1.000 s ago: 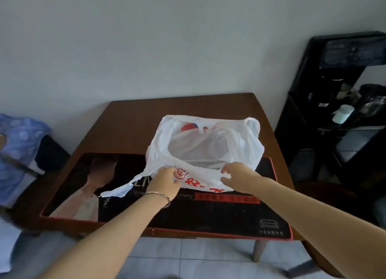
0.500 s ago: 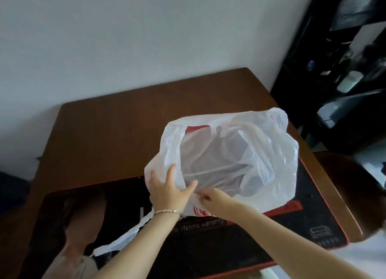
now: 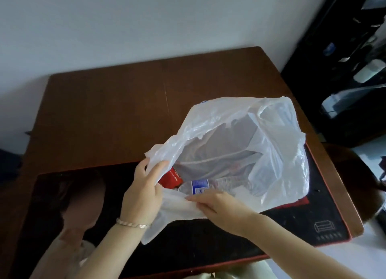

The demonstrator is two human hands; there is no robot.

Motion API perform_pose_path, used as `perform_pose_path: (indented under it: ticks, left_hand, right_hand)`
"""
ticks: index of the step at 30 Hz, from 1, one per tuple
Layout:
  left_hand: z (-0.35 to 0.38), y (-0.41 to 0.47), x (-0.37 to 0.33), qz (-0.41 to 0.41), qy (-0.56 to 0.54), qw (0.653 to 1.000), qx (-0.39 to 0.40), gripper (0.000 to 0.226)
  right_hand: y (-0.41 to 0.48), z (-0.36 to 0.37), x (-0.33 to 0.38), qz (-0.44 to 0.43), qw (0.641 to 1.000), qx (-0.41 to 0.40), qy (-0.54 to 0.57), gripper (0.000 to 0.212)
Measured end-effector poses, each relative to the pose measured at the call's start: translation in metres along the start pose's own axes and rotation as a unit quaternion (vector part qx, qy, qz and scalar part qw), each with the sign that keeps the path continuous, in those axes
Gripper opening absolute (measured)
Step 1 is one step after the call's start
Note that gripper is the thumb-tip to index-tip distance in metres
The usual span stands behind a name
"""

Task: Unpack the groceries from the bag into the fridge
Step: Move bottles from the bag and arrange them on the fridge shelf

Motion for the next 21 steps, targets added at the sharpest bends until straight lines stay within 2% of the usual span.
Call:
perform_pose_path:
  ticks: [3,5,7,9,11,13,15,18,20,21]
  left_hand:
    - [-0.002,-0.004,0.000,0.032,0.049,0.998,0.024,0.036]
    - [0.000,-0.002,0.006,-0.016,0.075,0.996,0.047,0.031]
    - [0.000,0.001,0.009,-0.070,0.093,0.991,0.065,0.044]
    - [-0.002,0.006,0.009,-0.106,0.092,0.988,0.068,0.054]
    - [-0.002,0.010,0.009,-0.117,0.090,0.986,0.074,0.061]
    - [0.000,0.012,0.009,-0.117,0.081,0.986,0.084,0.072]
    - [0.000,0.012,0.008,-0.116,0.063,0.987,0.088,0.076]
    - [0.001,0.009,0.009,-0.122,0.052,0.987,0.093,0.076]
    - [0.002,0.007,0.011,-0.123,0.041,0.988,0.088,0.077]
    - [0.001,0.007,0.012,-0.125,0.036,0.988,0.083,0.077]
  right_hand:
    - [0.004,-0.004,0.011,-0.003,1.000,0.012,-0.001,0.038]
    - [0.006,-0.003,0.015,-0.004,0.999,0.041,0.000,0.038]
    - [0.009,-0.002,0.014,0.034,0.997,0.060,0.045,0.035]
    - [0.024,-0.002,0.008,0.088,0.990,-0.001,0.111,0.028]
    - [0.050,-0.002,-0.002,0.113,0.986,-0.082,0.091,0.026]
    - [0.082,0.011,-0.009,0.136,0.986,-0.092,0.033,0.022]
    - [0.109,0.033,-0.010,0.154,0.986,-0.055,0.001,0.043]
    - [0.129,0.060,-0.009,0.209,0.977,-0.037,0.029,0.085]
    - [0.132,0.066,-0.006,0.216,0.976,-0.040,0.014,0.097]
    - [0.132,0.066,-0.005,0.211,0.977,-0.037,0.011,0.095]
Point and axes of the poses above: each hand's wrist, its own y-axis towards the middle knuckle, its own z-axis out of the palm, x = y × z, the point moved 6 cm from there along y, towards the middle knuckle, and after that the axes turned 11 degrees about -x, right-handed, at the moved point
